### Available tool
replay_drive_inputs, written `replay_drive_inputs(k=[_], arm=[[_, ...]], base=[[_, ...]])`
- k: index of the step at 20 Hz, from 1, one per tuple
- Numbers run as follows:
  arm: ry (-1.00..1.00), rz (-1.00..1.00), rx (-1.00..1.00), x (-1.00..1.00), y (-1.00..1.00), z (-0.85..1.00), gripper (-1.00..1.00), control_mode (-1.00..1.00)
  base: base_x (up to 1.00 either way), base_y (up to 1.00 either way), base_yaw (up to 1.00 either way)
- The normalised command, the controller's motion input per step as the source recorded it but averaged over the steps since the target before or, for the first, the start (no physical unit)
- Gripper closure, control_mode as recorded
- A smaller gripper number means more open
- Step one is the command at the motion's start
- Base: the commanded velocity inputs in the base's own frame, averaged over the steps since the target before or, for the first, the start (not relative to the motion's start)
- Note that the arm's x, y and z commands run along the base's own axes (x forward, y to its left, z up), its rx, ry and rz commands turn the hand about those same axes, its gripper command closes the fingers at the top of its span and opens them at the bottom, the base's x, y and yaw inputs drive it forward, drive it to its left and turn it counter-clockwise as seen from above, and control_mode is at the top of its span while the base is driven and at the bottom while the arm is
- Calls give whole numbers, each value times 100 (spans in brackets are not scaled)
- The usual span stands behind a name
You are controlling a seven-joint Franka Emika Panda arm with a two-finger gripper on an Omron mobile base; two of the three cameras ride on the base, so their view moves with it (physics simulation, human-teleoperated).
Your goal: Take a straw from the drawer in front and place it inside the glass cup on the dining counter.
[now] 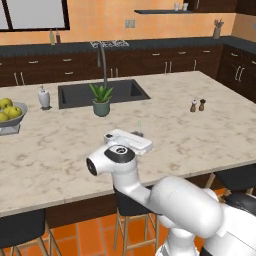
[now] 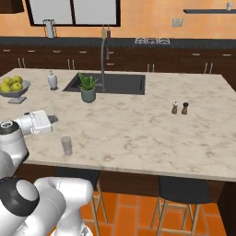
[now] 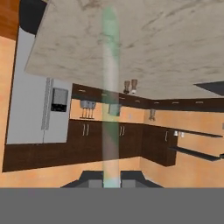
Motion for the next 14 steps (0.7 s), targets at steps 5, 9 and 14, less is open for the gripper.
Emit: replay_drive_inputs(k=[5,9,14], arm=[[0,7,3,25,-2,-29,100,-100],[0,3,3,30,0,-10,100,-100],[0,2,0,7,0,-11,100,-100]], base=[[0,0,0],[0,0,0],[0,0,0]])
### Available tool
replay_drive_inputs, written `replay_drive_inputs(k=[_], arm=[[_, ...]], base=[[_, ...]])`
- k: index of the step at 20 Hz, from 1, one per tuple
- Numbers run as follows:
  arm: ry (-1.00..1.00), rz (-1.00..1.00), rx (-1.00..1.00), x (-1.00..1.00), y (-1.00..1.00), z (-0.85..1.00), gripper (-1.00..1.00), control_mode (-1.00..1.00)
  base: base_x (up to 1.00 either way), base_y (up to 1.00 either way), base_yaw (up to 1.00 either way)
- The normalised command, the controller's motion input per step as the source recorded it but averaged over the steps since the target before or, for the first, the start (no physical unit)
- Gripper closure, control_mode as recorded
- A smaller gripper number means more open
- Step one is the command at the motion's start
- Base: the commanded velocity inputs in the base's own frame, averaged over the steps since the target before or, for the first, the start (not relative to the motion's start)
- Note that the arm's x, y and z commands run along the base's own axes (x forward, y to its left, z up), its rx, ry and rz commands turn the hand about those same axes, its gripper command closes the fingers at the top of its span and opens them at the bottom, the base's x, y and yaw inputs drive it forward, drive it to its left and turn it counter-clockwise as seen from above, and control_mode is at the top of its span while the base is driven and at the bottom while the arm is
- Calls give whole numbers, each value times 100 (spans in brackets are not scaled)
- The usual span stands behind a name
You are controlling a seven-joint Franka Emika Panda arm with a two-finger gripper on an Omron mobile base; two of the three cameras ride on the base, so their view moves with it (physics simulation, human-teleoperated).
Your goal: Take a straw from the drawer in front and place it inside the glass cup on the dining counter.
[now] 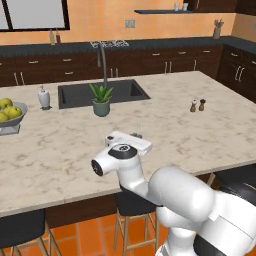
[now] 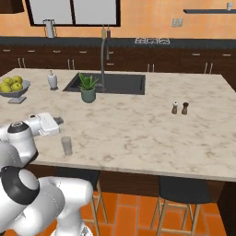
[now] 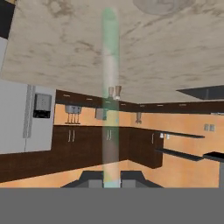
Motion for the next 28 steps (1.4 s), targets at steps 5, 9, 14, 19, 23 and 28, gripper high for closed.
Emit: replay_drive_inputs(k=[5,9,14,19,23,28], arm=[[0,1,0,6,0,-17,100,-100],[0,0,0,16,1,-16,100,-100],[0,0,0,20,12,-10,100,-100],[0,0,0,8,33,-19,100,-100],[0,0,0,23,8,-4,100,-100],[0,0,3,29,-2,-1,100,-100]], base=[[0,0,0],[0,0,0],[0,0,0],[0,0,0],[0,0,0],[0,0,0]])
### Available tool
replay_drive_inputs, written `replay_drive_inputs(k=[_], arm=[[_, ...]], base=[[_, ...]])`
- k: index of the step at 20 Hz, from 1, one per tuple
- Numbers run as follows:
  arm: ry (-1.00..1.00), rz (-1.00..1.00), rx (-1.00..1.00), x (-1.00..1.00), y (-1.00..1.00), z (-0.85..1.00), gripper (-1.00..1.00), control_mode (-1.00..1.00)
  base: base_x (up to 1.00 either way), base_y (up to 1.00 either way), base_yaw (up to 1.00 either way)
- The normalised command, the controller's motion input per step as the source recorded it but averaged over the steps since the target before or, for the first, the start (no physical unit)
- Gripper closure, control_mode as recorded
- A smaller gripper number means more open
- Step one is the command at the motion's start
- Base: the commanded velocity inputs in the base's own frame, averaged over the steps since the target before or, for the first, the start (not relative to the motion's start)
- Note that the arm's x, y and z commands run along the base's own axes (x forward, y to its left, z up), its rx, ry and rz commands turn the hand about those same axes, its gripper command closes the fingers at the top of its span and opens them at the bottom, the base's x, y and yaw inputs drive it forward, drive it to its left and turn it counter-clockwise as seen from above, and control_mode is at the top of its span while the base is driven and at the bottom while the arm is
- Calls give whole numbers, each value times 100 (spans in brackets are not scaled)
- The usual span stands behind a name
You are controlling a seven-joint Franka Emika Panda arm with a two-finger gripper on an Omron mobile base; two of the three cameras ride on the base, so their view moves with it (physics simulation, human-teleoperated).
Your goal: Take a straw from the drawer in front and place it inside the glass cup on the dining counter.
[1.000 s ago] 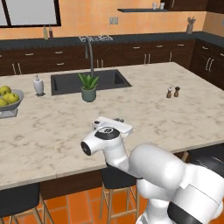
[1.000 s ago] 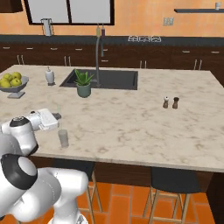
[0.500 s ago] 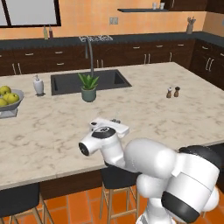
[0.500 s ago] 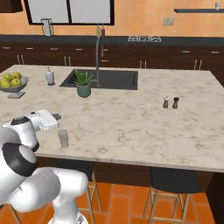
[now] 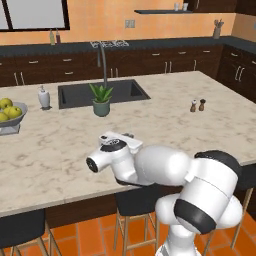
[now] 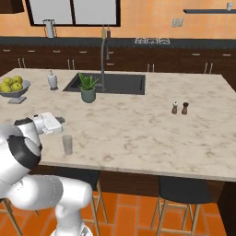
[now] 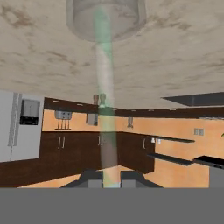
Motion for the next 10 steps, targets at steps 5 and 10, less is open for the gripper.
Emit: replay_drive_inputs(k=[5,10], arm=[[0,0,0,-10,-6,-33,100,-100],[0,0,0,-20,-10,-60,100,-100]], base=[[0,0,0],[0,0,0]])
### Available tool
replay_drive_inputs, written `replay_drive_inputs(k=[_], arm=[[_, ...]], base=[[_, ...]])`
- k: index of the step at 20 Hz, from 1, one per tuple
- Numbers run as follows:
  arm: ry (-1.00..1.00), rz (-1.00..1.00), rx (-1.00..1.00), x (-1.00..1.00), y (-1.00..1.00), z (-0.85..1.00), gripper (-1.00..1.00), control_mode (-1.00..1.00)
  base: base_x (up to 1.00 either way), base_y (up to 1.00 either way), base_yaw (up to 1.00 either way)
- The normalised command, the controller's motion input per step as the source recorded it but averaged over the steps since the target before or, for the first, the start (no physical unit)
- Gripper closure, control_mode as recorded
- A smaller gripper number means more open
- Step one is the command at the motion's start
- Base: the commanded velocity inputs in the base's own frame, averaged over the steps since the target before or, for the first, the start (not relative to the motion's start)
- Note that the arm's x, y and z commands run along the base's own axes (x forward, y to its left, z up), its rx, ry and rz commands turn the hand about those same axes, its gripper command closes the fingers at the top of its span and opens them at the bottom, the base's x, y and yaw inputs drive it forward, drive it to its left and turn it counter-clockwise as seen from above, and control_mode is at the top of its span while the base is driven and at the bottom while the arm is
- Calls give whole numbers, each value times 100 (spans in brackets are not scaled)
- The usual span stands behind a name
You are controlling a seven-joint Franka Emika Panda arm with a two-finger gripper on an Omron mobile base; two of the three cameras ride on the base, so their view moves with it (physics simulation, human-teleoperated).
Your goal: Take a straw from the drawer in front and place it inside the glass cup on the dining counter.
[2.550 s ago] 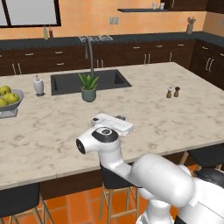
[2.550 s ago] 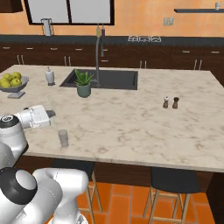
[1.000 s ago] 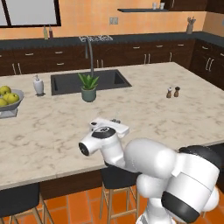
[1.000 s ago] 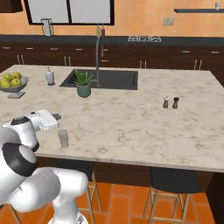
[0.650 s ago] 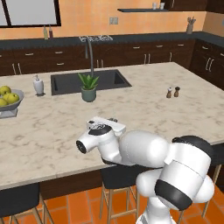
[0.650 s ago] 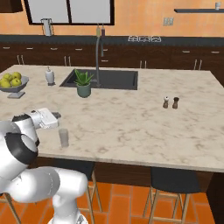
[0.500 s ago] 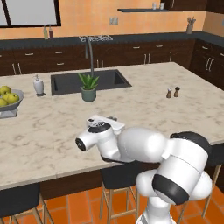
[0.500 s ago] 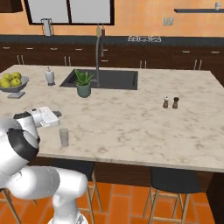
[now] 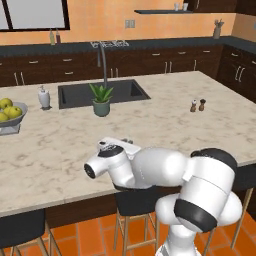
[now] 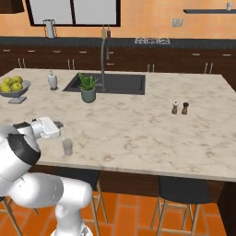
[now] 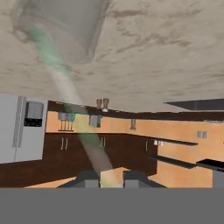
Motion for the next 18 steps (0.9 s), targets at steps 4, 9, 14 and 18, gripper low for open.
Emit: replay_drive_inputs(k=[4,9,14,18], arm=[[-2,0,7,39,-1,-52,100,-100],[-12,3,16,70,0,-44,100,-100],[-38,8,26,-6,7,-39,100,-100],[-49,8,28,-65,8,-49,100,-100]], base=[[0,0,0],[0,0,0],[0,0,0],[0,0,0]])
